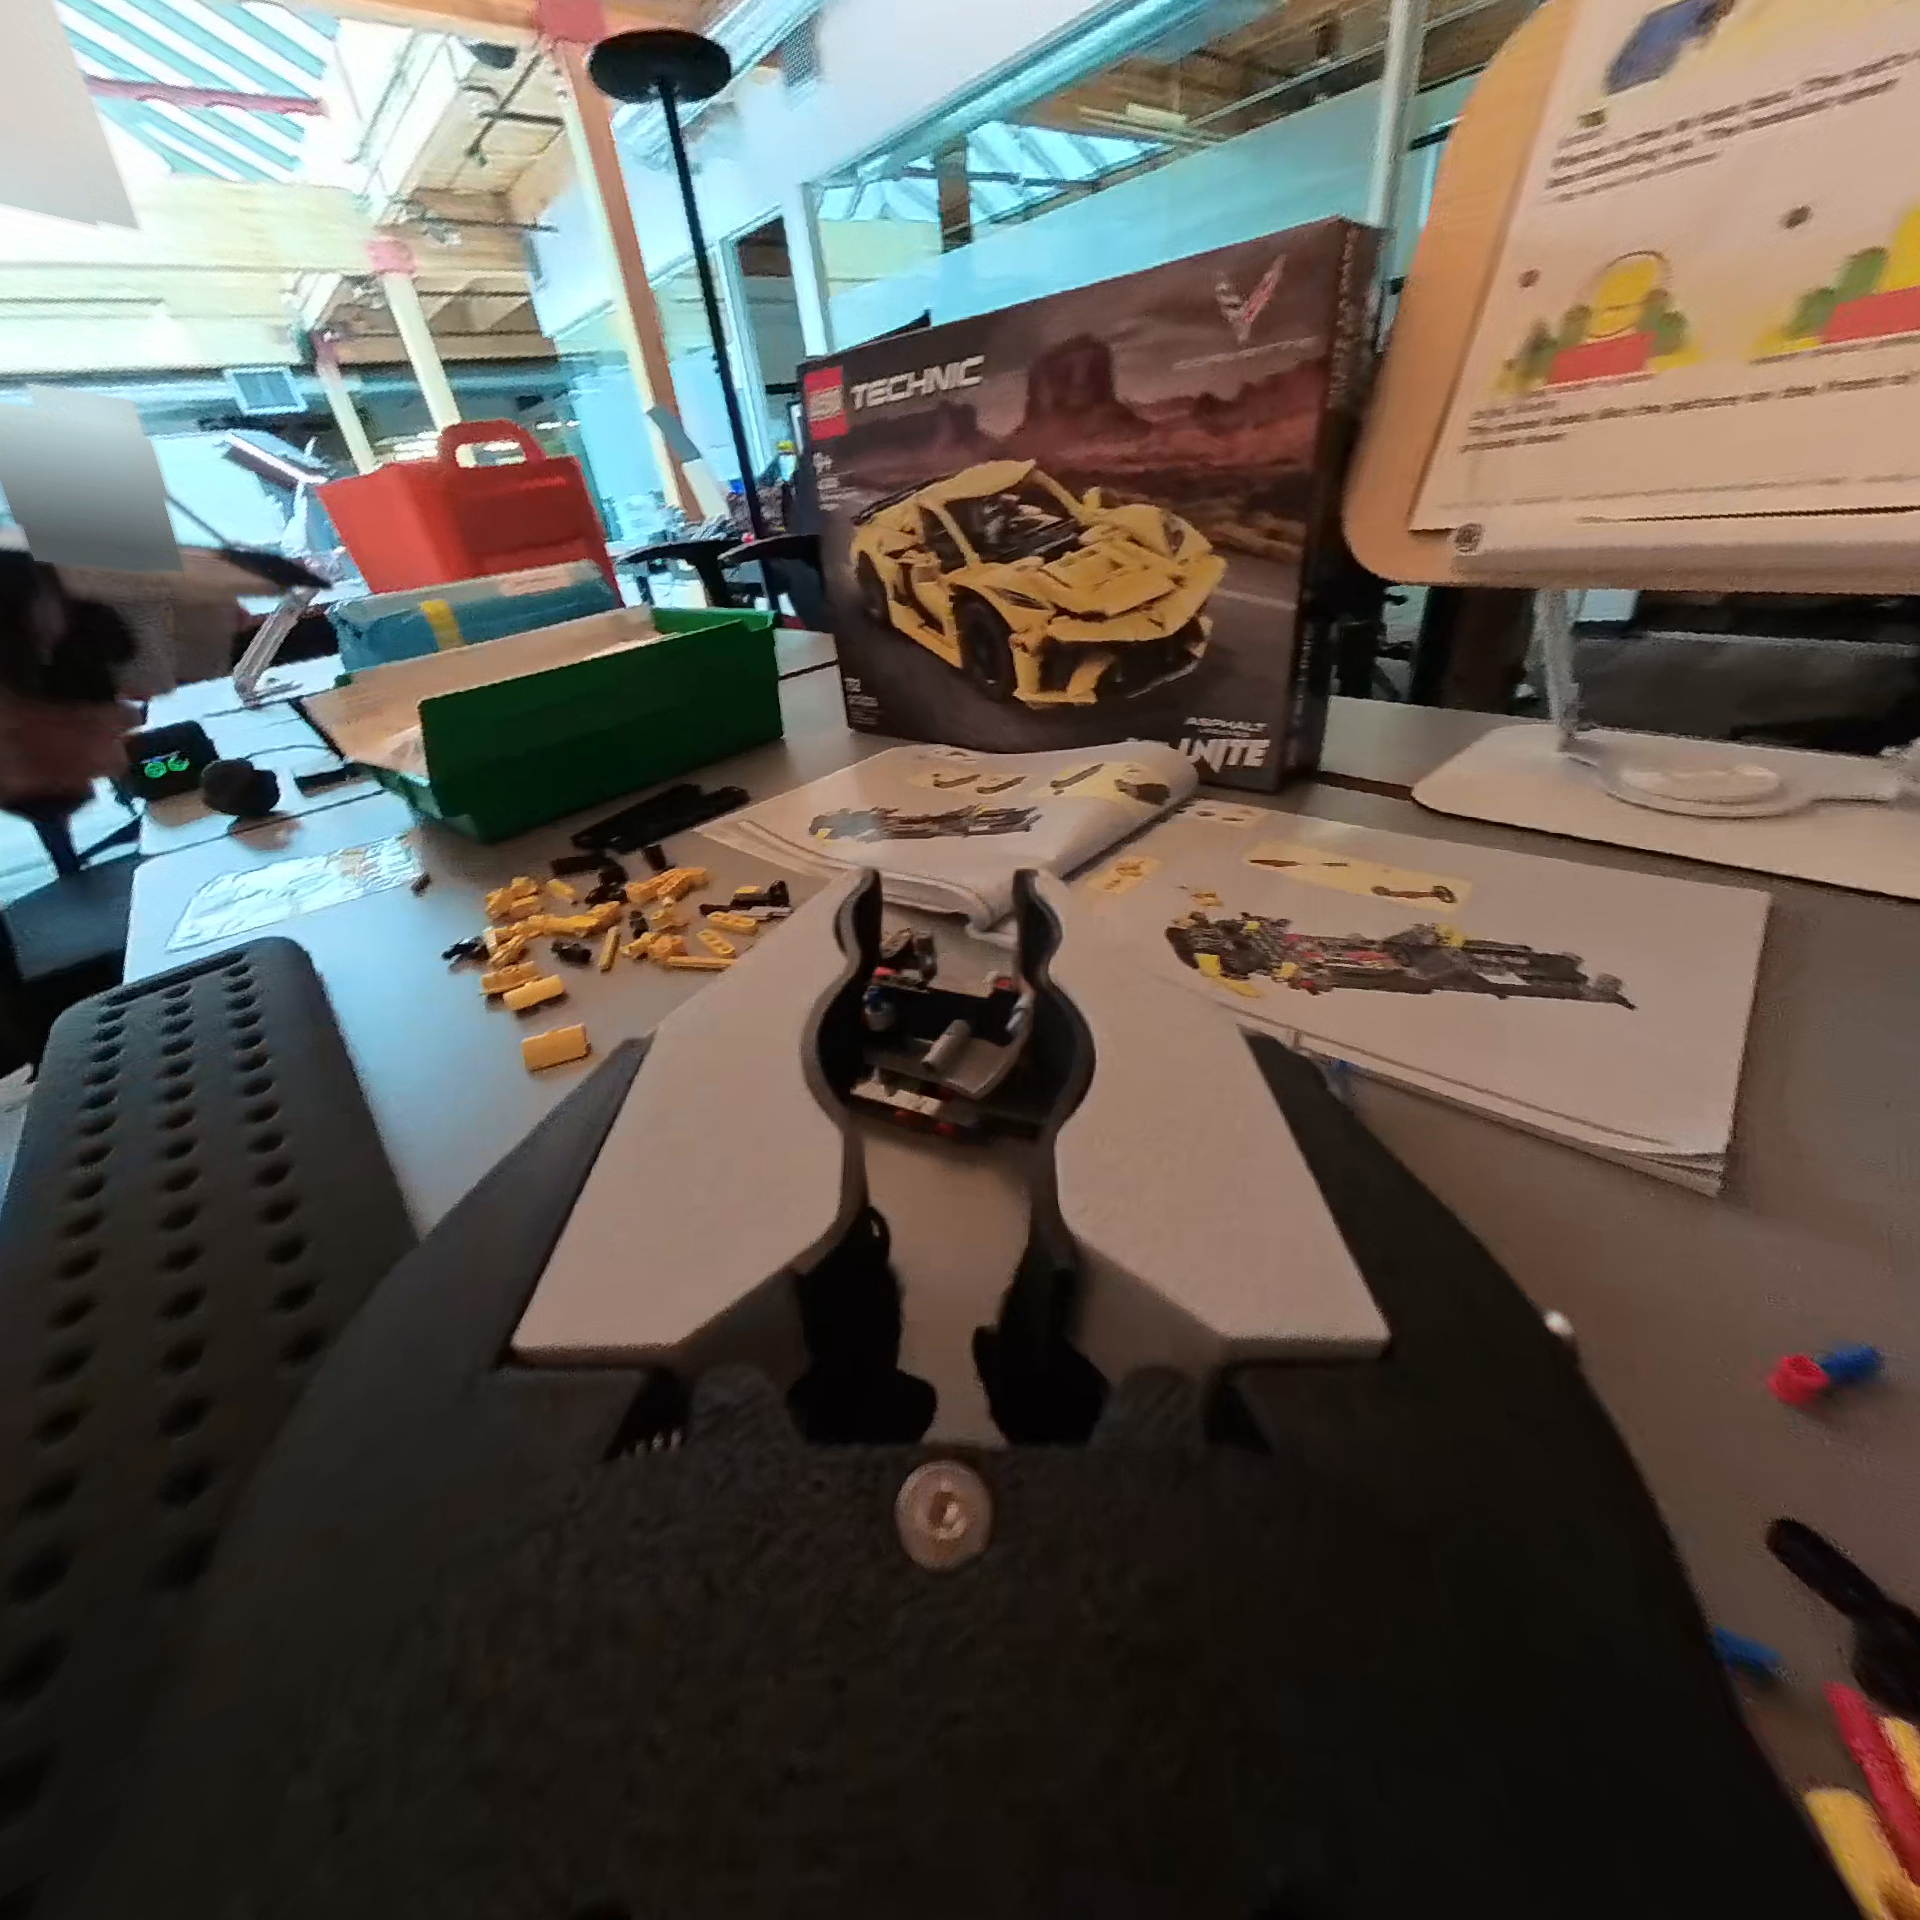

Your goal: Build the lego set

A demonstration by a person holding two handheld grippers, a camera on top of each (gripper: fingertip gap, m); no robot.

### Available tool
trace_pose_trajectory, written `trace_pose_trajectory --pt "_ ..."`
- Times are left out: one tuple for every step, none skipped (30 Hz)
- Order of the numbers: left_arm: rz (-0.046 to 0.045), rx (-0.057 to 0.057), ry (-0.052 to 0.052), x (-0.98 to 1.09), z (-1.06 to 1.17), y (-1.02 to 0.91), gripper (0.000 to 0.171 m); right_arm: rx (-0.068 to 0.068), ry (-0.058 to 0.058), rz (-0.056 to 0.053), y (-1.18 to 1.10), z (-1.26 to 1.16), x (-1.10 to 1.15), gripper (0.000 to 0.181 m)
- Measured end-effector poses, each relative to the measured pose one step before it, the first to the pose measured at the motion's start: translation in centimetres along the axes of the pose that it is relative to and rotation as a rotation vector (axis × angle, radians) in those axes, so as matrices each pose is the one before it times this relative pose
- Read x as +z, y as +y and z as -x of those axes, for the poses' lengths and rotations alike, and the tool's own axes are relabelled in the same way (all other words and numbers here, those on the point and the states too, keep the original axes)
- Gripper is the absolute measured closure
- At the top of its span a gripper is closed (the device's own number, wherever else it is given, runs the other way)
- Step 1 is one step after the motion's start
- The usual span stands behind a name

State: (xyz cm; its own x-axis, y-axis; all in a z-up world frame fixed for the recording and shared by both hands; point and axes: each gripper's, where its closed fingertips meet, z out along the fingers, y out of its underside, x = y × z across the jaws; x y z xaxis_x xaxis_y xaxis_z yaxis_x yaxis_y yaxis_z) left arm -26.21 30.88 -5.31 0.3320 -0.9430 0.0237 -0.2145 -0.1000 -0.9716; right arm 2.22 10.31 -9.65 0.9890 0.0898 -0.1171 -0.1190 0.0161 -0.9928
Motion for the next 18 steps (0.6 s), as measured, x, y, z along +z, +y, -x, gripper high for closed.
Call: trace_pose_trajectory --pt "-0.03231 0.0135 0.0384 1.725 -2.516 0.466 0.127 -0.0029 0.0175 -0.0049 -0.11 -0.317 -0.133 0.157" --pt "-0.01839 0.0515 0.0142 1.543 -1.825 0.626 0.128 -0.0123 0.0199 -0.005 -0.059 -0.306 -0.095 0.157" --pt "-0.00539 0.0566 -0.0292 1.225 -0.983 0.631 0.134 -0.0204 0.0181 -0.0067 -0.025 -0.248 -0.041 0.156" --pt "-0.02851 0.0308 -0.0483 0.844 -0.576 0.094 0.146 -0.0243 0.0222 -0.0069 0.023 -0.3 0.034 0.151" --pt "-0.05639 -0.0042 -0.0412 0.46 -0.521 -0.453 0.158 -0.0246 0.0244 -0.0042 0.12 -0.325 0.097 0.145" --pt "-0.03846 -0.0322 -0.0129 0.327 -0.68 -0.329 0.161 -0.0229 0.0125 0.0035 0.241 -0.14 0.161 0.142" --pt "0.00947 -0.0392 0.0295 0.446 -1.009 0.295 0.16 -0.0149 0.0043 0.0162 0.359 0.04 0.173 0.142" --pt "0.04582 -0.0346 0.0501 0.599 -1.078 0.886 0.156 -0.0103 0.0045 0.0287 0.458 0.057 0.185 0.142" --pt "0.04443 -0.026 0.0155 0.62 -0.353 0.893 0.155 -0.0046 0.0013 0.0341 0.48 0.114 0.156 0.142" --pt "0.01475 -0.0256 -0.023 0.485 0.331 0.572 0.155 0.0032 -0.0047 0.0349 0.477 0.203 0.132 0.142" --pt "-0.00197 -0.0242 -0.0097 0.351 0.206 0.365 0.155 0.0081 -0.0063 0.039 0.508 0.211 0.122 0.143" --pt "0.01281 -0.0106 0.0085 0.285 -0.052 0.423 0.155 0.0057 -0.005 0.0354 0.479 0.142 0.113 0.143" --pt "0.02514 -0.0024 0.0139 0.267 -0.135 0.377 0.154 0.0034 -0.0097 0.0277 0.418 0.176 0.117 0.143" --pt "0.0231 0.0012 0.0244 0.254 -0.294 0.346 0.153 0.0057 -0.0164 0.0223 0.363 0.242 0.112 0.146" --pt "0.02691 -0.0006 0.0266 0.294 -0.313 0.392 0.15 0.009 -0.0167 0.0195 0.303 0.245 0.099 0.148" --pt "0.0287 -0.0062 0.0224 0.314 -0.207 0.408 0.148 0.0094 -0.0086 0.0188 0.282 0.112 0.084 0.15" --pt "0.02441 -0.0118 0.0104 0.252 -0.008 0.322 0.147 0.006 -0.0049 0.0155 0.217 0.035 0.084 0.151" --pt "0.01483 -0.0104 0.0007 0.163 0.105 0.187 0.147 0.0047 -0.0064 0.007 0.107 0.048 0.064 0.151"
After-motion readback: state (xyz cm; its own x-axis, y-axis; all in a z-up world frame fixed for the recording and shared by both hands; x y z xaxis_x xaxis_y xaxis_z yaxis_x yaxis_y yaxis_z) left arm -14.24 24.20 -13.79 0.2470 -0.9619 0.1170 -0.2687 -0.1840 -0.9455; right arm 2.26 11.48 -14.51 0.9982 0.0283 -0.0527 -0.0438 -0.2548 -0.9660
